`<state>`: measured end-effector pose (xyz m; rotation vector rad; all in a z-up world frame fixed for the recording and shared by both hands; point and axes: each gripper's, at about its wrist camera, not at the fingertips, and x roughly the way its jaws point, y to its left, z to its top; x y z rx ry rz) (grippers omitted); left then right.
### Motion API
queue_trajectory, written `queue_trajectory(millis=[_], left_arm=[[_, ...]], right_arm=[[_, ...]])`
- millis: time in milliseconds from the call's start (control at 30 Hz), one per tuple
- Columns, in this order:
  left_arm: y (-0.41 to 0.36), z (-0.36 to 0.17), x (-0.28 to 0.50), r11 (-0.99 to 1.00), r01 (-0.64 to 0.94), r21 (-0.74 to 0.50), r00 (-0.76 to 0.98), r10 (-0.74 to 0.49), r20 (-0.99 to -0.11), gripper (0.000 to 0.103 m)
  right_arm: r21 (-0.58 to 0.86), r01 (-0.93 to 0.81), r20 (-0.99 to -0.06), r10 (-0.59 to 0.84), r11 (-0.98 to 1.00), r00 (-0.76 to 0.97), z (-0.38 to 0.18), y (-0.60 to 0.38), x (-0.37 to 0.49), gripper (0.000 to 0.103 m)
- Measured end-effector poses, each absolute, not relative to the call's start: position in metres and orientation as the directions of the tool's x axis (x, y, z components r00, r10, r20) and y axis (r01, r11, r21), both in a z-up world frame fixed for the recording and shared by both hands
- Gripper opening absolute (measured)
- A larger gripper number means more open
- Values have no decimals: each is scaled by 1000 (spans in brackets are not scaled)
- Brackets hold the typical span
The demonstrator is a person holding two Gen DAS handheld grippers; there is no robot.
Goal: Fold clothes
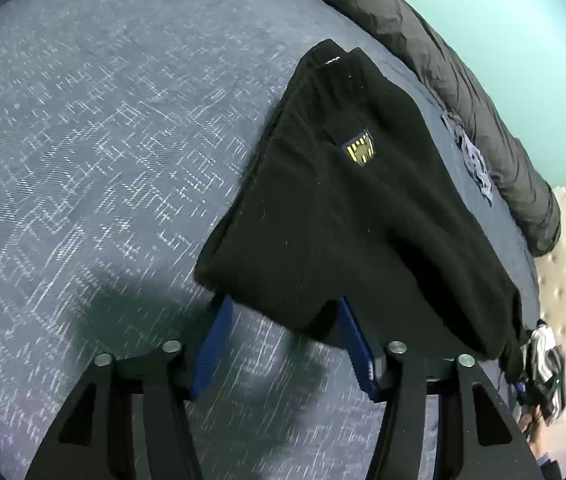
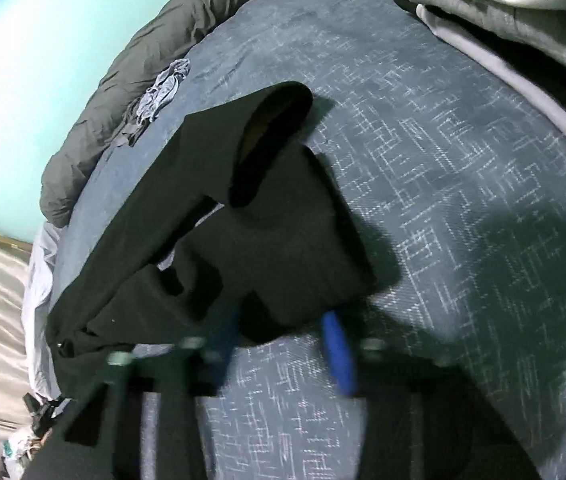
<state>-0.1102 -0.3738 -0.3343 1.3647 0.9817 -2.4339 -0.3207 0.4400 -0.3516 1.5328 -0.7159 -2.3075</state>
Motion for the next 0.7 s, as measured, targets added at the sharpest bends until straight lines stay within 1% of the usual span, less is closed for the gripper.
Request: queue_trajectory(millis=[33,67,100,167,367,533,600,667,700], left_arm=[[-374,-334,-112,-771,452,-449,-561,146,-815,29],[-374,-333,-113,-777,450,-440,-561,138,-816,23],[-373,-331,-114,-780,442,-442,-567,139,-812,19],[-374,-322,-113,-787,436,-436,-580,125,-805,15],[-383,-275,-105,-800,404,-444,-635,105,-766,9],[-399,-241,-90,-798,398,-453,-674,81,-734,8],[-406,-229,-82,-795,395,-460,-686,78,-723,8],[-412,-220,-75,-798,391,-460,-692,75,-718,8],[-413,-217,-73,-801,388,-455,-691,74,-719,8]], right_arm=[[541,-31,-776,-484,-841,-405,-349,440,-321,6],[537,-22,-774,-482,-843,-411,-346,439,-321,5],[520,-1,-777,-473,-854,-416,-339,436,-321,4],[500,34,-778,-466,-865,-421,-326,432,-319,4],[475,105,-758,-467,-874,-456,-261,434,-308,3],[443,153,-752,-459,-883,-473,-195,433,-297,3],[438,162,-760,-461,-884,-458,-170,434,-291,3],[440,165,-774,-466,-883,-428,-157,435,-287,3],[442,156,-798,-466,-883,-381,-158,435,-286,3]])
